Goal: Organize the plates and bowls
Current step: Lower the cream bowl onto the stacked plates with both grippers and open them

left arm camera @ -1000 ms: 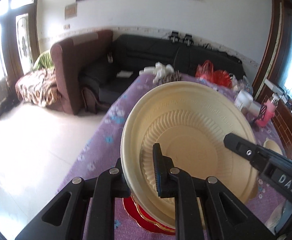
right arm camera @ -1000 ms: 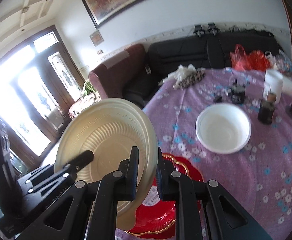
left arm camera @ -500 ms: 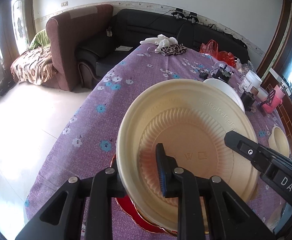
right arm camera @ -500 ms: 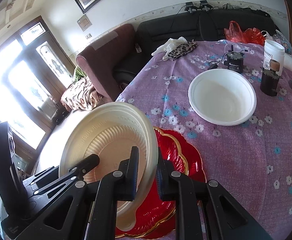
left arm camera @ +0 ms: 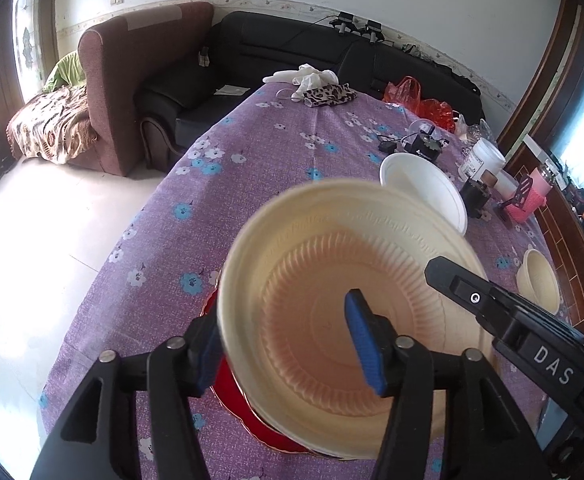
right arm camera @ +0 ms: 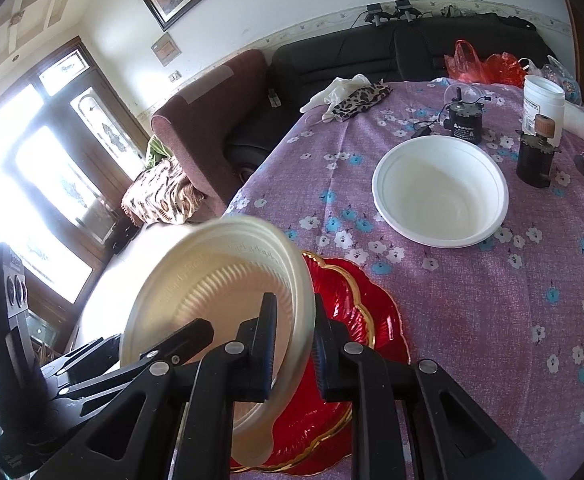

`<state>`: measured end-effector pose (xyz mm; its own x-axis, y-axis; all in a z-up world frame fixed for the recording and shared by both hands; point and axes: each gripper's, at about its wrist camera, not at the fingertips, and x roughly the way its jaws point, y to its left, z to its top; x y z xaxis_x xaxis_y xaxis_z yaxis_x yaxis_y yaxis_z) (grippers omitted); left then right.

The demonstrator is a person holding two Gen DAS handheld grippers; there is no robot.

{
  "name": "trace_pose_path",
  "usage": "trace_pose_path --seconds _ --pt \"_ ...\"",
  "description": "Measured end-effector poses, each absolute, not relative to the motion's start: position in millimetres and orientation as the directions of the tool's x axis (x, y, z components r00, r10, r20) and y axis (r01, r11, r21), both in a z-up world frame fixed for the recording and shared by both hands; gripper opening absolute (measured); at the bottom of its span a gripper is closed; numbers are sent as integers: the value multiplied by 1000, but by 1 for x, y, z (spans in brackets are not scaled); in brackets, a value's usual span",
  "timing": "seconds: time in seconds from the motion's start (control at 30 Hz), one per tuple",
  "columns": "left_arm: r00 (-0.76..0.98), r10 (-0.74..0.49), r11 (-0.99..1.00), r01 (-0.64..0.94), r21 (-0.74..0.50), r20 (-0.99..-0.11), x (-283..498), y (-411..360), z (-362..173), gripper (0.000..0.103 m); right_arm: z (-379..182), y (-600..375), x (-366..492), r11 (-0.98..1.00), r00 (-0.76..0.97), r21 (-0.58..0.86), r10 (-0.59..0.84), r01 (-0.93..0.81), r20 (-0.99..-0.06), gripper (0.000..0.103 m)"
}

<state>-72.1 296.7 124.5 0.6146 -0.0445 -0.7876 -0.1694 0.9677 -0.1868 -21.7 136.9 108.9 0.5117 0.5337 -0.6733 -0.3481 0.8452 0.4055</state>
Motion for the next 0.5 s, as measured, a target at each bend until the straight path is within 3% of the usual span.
trace_pose_path --seconds 0.1,0.5 --pt "619 -55 964 -170 -203 -784 -74 300 129 63 110 131 -22 847 519 412 532 -337 -670 20" --pt "702 -23 953 -200 -228 -712 -98 309 155 64 118 112 -31 859 565 400 511 -318 -648 24"
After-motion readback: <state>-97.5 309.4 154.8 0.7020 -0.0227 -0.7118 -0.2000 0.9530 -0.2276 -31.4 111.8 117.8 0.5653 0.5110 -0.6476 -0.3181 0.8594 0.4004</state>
